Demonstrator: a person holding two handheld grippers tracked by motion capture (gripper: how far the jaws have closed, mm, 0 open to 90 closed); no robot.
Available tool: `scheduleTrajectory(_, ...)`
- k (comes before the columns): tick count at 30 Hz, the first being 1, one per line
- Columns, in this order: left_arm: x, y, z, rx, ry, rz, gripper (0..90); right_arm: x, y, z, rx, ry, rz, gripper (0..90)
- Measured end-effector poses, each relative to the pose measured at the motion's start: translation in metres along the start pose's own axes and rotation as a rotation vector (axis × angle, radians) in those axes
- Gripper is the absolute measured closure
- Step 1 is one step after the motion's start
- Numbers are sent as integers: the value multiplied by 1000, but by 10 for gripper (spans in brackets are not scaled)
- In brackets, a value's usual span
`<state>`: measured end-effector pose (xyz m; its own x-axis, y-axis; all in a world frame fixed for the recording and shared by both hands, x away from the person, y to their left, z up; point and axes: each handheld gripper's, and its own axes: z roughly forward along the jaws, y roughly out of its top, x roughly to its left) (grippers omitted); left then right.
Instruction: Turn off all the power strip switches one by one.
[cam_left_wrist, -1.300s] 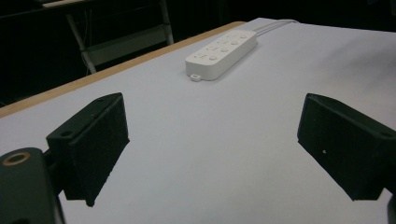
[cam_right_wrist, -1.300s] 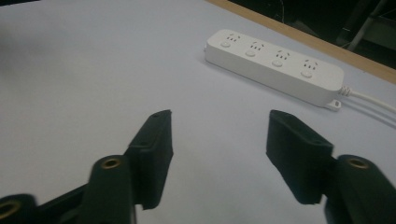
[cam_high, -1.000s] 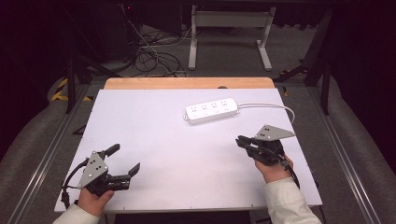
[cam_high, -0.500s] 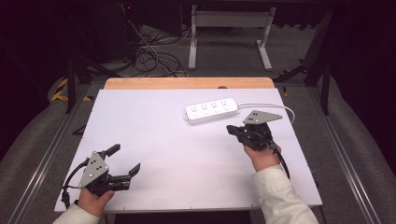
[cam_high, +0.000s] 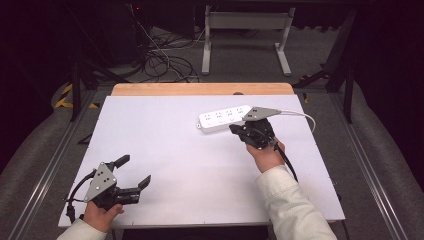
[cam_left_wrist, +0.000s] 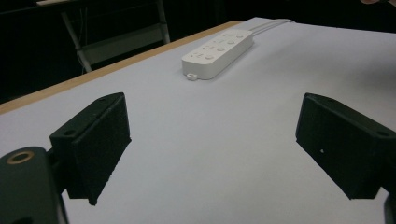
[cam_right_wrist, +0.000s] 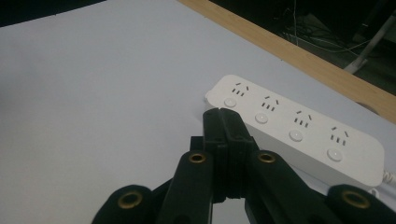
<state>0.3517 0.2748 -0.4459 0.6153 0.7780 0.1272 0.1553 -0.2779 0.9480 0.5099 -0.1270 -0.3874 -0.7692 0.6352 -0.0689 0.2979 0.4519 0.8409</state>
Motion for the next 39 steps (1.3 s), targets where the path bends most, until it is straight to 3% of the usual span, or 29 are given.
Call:
scheduleTrajectory(3, 0, 0, 1, 4, -13, -6, 107, 0, 5, 8, 8, 0, -7, 900)
scheduleTrajectory(12, 1, -1, 1, 10, -1, 1, 107, -1, 17, 36, 31, 7, -7, 900)
scheduleTrajectory(15, 0, -2, 0, -15, 12, 16, 107, -3, 18, 47, 42, 5, 4, 900)
scheduleTrajectory(22, 2, -3, -1, -10, 32, 10, 107, -9, 14, 77, 74, -19, 23, 900)
scheduleTrajectory(28, 2, -3, -1, -4, 20, 2, 107, -14, 13, 101, 89, -22, 50, 900)
scheduleTrajectory(39, 1, -3, -2, 11, 13, -1, 107, -22, 5, 127, 97, -42, 90, 900)
